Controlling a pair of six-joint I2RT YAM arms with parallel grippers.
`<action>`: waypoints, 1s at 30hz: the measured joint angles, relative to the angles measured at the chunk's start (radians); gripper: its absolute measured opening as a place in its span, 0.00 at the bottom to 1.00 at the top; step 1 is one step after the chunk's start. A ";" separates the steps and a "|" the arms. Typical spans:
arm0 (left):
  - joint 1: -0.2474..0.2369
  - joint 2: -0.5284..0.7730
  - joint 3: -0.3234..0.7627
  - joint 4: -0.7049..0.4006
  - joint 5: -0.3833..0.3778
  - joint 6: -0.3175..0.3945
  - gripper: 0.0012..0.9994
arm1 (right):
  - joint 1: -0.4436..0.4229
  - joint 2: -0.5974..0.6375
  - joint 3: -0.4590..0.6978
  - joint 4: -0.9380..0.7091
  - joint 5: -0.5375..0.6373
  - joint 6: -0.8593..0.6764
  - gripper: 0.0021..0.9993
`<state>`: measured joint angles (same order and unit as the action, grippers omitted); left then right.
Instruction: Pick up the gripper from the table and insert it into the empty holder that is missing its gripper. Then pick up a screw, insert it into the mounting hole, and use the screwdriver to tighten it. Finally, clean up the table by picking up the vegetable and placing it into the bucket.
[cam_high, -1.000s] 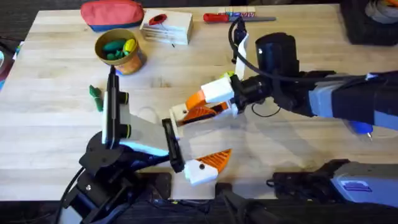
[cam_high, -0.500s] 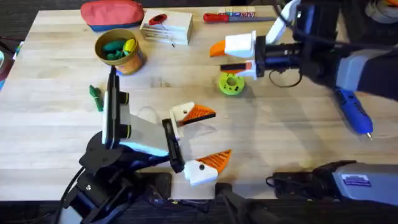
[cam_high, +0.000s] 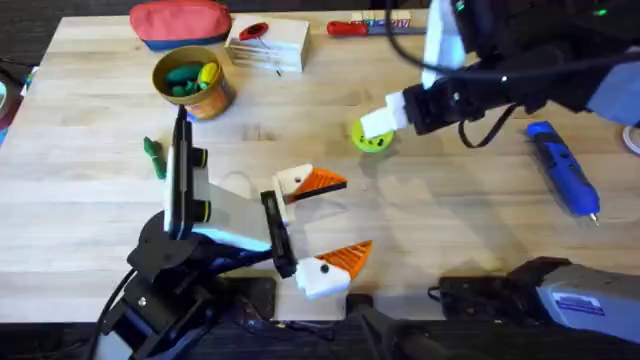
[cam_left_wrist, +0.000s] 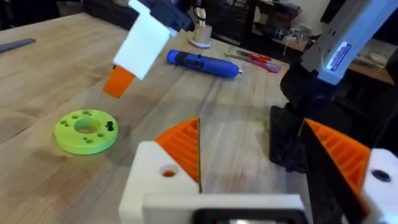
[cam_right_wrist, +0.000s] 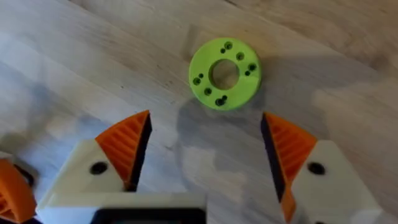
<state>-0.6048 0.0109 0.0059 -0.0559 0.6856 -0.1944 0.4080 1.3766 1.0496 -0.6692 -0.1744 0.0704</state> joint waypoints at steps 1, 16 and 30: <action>0.000 0.000 0.000 0.000 0.000 0.000 0.99 | 0.021 0.004 0.000 -0.006 0.035 -0.018 0.99; 0.000 0.000 0.000 0.000 0.000 0.000 0.99 | 0.087 0.157 0.000 0.043 0.175 -0.083 0.58; 0.000 0.000 0.000 0.000 0.000 0.000 0.99 | 0.118 0.231 0.000 0.072 0.186 -0.087 0.45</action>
<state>-0.6048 0.0109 0.0059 -0.0559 0.6853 -0.1944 0.5255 1.6077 1.0496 -0.5968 0.0116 -0.0166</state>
